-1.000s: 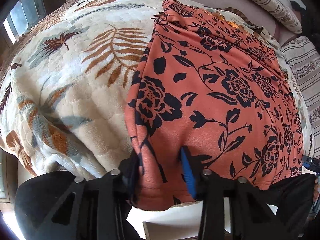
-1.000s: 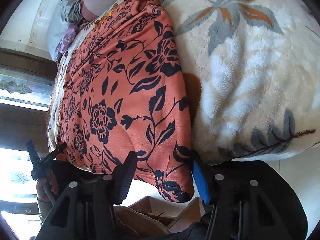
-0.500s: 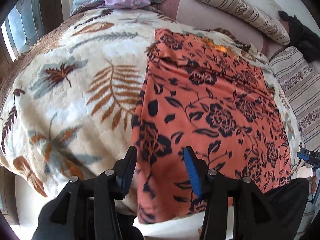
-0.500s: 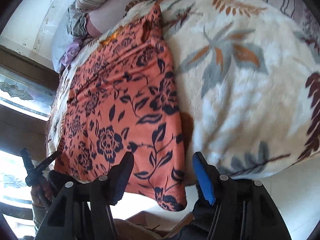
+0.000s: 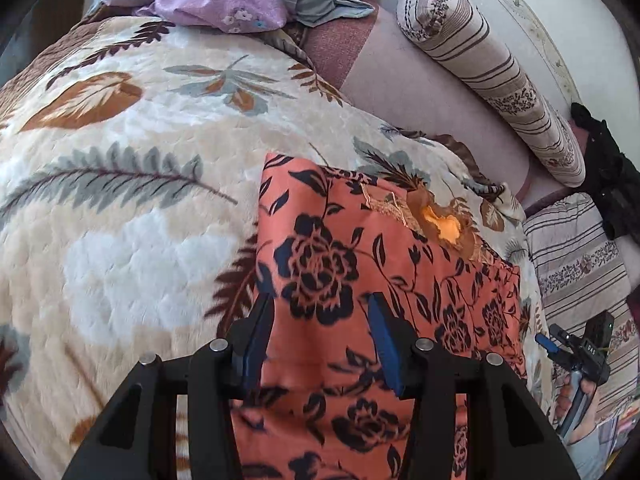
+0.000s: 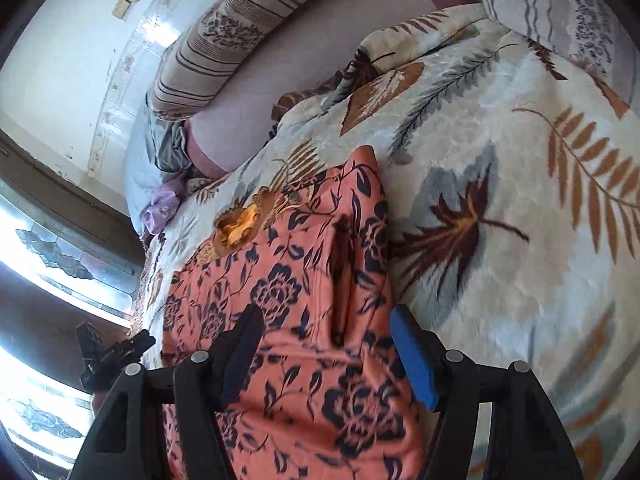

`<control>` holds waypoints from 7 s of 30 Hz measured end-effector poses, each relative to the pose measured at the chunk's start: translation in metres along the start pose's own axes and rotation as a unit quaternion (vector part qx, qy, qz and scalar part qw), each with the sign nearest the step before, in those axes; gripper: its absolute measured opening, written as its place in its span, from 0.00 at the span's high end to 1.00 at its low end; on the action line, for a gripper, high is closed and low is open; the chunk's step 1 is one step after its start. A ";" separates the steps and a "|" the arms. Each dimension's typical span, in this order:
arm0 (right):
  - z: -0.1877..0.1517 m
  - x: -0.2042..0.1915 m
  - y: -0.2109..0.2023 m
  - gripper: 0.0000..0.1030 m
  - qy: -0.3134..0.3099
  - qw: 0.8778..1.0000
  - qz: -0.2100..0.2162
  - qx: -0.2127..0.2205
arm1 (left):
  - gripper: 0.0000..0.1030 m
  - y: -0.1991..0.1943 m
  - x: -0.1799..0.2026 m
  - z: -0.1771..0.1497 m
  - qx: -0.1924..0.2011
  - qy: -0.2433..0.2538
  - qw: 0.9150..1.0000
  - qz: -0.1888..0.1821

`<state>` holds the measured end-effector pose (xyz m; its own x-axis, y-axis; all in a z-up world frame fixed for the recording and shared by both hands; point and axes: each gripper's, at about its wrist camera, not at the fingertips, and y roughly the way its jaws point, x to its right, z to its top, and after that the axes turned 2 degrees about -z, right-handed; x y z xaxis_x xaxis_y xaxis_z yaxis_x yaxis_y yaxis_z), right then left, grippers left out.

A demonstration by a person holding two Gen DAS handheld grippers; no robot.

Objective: Fold small clothes

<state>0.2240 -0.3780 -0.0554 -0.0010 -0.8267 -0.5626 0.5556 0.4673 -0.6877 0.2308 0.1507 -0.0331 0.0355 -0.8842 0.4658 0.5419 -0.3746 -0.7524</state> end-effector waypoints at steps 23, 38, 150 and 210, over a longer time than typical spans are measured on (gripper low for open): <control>0.027 0.015 0.061 0.45 -0.004 0.998 -0.049 -0.045 | 0.78 0.035 -0.022 0.026 0.008 0.018 0.999 0.025; 0.007 -0.029 0.072 0.20 -0.027 0.996 0.034 -0.082 | 0.82 0.042 -0.020 0.052 0.033 0.014 0.999 0.040; 0.034 -0.012 -0.042 0.82 0.070 0.996 0.041 0.033 | 0.71 -0.075 0.035 0.031 0.041 0.048 0.998 -0.010; -0.055 -0.002 -0.029 0.32 -0.053 0.987 -0.151 0.022 | 0.38 -0.006 0.007 -0.061 -0.027 0.116 0.986 0.117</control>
<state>0.1618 -0.3723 -0.0594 -0.0858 -0.9558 -0.2813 0.5782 0.1822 -0.7953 0.1769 0.1299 -0.0536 -0.0415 -0.9858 0.1625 0.4954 -0.1615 -0.8535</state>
